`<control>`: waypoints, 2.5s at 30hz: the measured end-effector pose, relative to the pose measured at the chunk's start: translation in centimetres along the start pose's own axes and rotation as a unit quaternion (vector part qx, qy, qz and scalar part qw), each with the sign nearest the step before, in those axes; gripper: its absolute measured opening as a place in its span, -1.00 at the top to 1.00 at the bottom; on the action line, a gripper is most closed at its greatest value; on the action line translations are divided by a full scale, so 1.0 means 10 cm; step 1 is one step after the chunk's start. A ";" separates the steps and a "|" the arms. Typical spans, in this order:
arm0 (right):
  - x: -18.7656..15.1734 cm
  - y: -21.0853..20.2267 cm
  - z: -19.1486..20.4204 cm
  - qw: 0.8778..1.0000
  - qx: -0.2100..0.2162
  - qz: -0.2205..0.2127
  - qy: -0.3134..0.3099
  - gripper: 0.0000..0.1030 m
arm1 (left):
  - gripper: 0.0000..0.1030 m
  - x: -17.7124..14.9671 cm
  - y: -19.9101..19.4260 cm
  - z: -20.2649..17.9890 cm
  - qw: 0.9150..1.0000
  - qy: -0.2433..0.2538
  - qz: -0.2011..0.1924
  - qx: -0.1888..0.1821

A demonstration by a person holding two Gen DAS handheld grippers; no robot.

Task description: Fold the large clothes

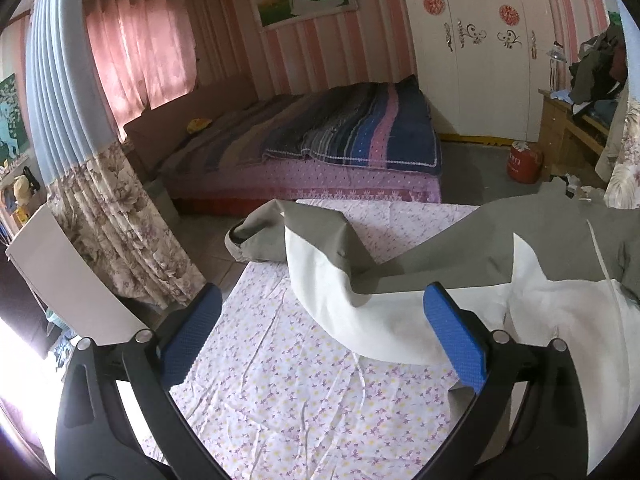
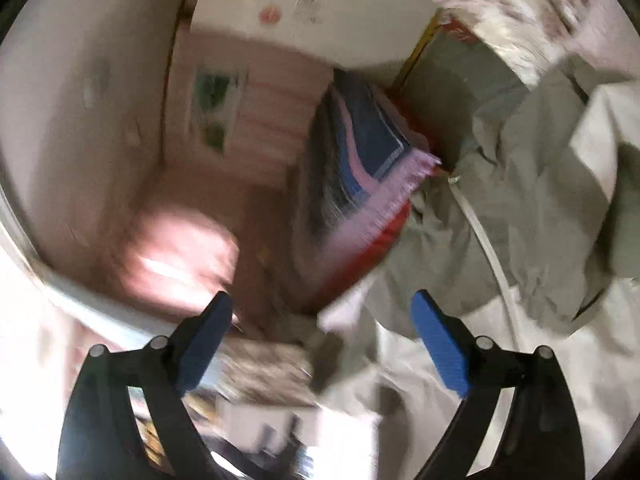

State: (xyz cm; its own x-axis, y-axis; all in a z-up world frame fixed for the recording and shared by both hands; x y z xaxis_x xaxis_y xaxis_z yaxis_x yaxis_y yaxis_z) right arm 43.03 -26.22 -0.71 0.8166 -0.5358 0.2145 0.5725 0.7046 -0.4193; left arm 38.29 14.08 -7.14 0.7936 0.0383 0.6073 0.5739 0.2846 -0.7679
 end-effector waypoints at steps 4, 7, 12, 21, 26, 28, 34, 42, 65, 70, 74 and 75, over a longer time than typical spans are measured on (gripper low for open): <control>0.28 -0.41 0.00 0.987 -0.130 -0.013 -0.091 -0.81 | -0.94 0.02 -0.11 -0.12 1.000 0.012 -0.008 -0.003; 0.54 -1.04 -0.32 0.941 -0.300 -0.052 -0.151 -0.85 | -0.94 0.03 -0.16 -0.27 1.000 0.022 -0.012 -0.016; 0.68 -1.72 -0.99 0.808 -0.532 -0.074 -0.243 -0.84 | -0.94 -0.03 -0.13 -0.67 0.998 0.042 0.006 -0.056; 0.64 -1.85 -1.78 0.840 -0.479 -0.034 -0.253 -0.83 | -0.91 -0.35 -0.36 -2.05 0.972 0.136 0.021 -0.191; 0.68 -1.79 -1.91 0.856 -0.446 -0.030 -0.260 -0.37 | -0.76 -0.52 -0.46 -2.94 0.948 0.179 0.049 -0.259; 0.68 -1.77 -1.95 0.866 -0.432 -0.031 -0.250 -0.37 | -0.70 -0.56 -0.45 -3.21 0.945 0.196 0.049 -0.258; 0.64 -1.75 -1.97 0.886 -0.398 -0.037 -0.235 -0.41 | -0.68 -0.55 -0.24 -3.81 0.930 0.183 0.117 -0.297; 0.57 -1.72 -2.06 0.898 -0.381 -0.031 -0.219 -0.41 | 0.41 -0.26 -0.07 -4.16 0.916 0.151 0.147 -0.341; 0.36 -1.32 -1.76 0.870 -0.418 -0.028 -0.260 -0.76 | -0.65 -0.57 0.20 -0.90 0.964 0.169 0.083 -0.187; 0.42 -1.12 -1.67 0.871 -0.414 0.001 -0.263 -0.76 | -0.88 -0.45 0.05 -0.74 0.971 0.145 0.055 -0.184; 0.48 -0.78 -1.73 0.867 -0.421 0.037 -0.266 -0.76 | -0.94 -0.30 0.11 -0.92 0.966 0.134 0.077 -0.207; 0.47 -0.68 -1.76 0.863 -0.426 0.050 -0.268 -0.76 | -0.94 -0.31 0.17 -1.08 0.964 0.138 0.090 -0.210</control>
State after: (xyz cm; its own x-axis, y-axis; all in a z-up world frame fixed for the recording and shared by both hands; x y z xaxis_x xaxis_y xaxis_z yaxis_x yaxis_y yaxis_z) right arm 41.71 -41.74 -12.39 0.9062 -0.0387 0.4211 0.4219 0.0144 -0.9065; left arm 38.95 4.11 -12.52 0.8777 -0.2226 0.4243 0.4076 -0.1186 -0.9054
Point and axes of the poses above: each gripper's, at about its wrist camera, not at the fingertips, and y roughly the way its jaws point, z to its left, x to its top, the point moved 9 cm from there along y, roughly the way its jaws point, and after that the axes turned 15 degrees about z, right-handed, at the moved point
